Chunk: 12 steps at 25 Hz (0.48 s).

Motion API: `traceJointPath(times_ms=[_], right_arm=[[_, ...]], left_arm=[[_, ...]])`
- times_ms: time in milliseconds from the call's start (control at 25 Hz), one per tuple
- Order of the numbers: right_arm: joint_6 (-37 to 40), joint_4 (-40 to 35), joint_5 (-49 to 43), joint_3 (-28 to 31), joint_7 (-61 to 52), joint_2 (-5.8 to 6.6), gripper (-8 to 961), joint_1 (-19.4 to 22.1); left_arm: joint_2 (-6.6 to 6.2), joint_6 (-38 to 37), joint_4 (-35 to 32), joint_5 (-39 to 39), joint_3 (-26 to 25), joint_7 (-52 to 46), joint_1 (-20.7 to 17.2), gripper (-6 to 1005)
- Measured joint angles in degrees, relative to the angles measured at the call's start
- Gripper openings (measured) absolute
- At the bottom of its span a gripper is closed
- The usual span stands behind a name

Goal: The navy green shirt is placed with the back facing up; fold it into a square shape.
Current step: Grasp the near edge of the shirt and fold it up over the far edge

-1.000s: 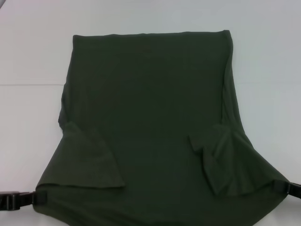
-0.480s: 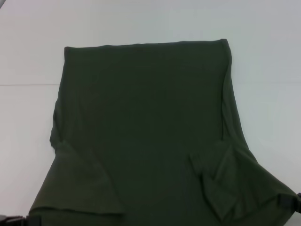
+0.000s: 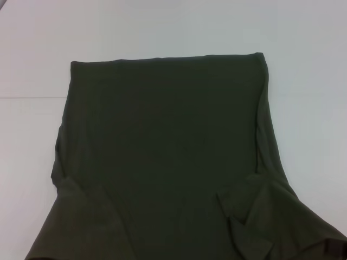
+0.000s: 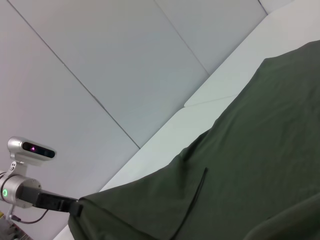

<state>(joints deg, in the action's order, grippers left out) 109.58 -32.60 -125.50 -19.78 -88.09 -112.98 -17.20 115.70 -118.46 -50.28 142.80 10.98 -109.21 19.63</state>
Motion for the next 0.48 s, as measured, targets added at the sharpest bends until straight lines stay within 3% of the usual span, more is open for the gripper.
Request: traceJointPath(times_ms=[240, 480], right_arm=[[-1.1, 0.3, 0.4, 1.1, -1.1, -0.22, 46, -0.6], [-4.2, 2.9, 1.3, 5.6, -3.4, -1.07, 45, -2.8]], left_arm=[[0.07, 0.4, 0.6, -1.6, -1.1, 0.4, 0.3, 22], [-0.07, 1.8, 2.1, -8.4, -5.4, 1.4, 0.5, 23]])
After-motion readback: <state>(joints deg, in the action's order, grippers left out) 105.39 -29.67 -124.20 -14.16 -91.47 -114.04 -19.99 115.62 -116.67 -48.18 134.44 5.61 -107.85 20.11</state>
